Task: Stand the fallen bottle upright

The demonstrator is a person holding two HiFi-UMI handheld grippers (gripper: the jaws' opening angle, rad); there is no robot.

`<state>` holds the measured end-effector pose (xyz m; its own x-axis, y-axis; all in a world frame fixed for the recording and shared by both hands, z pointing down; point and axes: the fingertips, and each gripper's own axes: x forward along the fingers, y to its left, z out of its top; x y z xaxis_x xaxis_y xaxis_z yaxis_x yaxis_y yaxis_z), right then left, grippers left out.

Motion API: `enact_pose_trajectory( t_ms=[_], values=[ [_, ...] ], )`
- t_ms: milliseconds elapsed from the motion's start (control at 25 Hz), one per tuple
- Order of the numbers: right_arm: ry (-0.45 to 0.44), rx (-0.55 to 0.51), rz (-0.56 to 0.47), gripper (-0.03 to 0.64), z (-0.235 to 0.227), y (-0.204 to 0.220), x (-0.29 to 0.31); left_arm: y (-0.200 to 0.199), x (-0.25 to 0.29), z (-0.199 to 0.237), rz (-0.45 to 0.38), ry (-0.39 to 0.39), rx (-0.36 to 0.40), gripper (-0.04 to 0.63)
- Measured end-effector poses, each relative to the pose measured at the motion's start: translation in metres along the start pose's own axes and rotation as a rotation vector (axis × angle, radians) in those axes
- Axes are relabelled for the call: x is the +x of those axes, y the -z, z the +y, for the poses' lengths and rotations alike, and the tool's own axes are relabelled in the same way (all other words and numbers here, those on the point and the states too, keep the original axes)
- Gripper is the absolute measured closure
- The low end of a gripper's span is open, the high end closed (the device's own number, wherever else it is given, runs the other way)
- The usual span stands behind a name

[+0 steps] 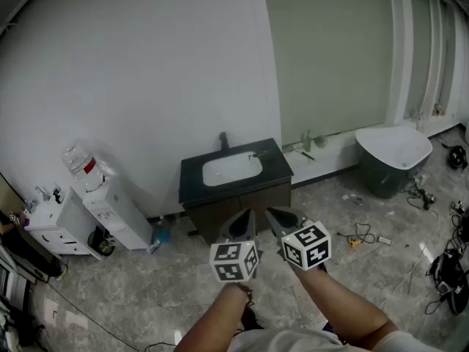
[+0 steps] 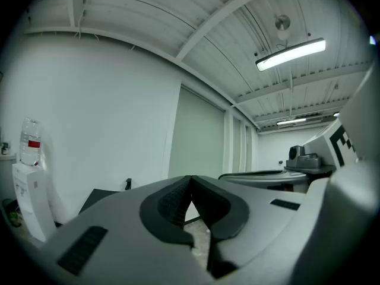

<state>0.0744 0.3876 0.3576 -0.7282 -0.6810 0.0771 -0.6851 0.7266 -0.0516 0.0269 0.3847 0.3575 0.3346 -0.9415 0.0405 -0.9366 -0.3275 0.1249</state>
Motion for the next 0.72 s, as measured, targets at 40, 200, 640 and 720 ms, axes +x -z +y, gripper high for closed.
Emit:
enact_pose_trajectory(
  t_ms=[40,200,640,720],
  values=[
    [0.0,0.0,-0.001,0.615,0.001,0.0,0.001,0.0,-0.001,0.001,-0.001,0.0,0.001,0.588],
    [-0.001,0.004,-0.002,0.615,0.002,0.002,0.002,0.0,-0.002,0.002,-0.001,0.001,0.007,0.588],
    [-0.045,0.026,-0.014,0.614,-0.006,0.003,0.009,0.006,0.01,0.005,0.018,0.002,0.004,0.588],
    [-0.055,0.028,-0.003,0.612,-0.01,0.006,0.017,0.007,0.018,0.01,0.023,-0.001,0.003,0.588]
  ],
)
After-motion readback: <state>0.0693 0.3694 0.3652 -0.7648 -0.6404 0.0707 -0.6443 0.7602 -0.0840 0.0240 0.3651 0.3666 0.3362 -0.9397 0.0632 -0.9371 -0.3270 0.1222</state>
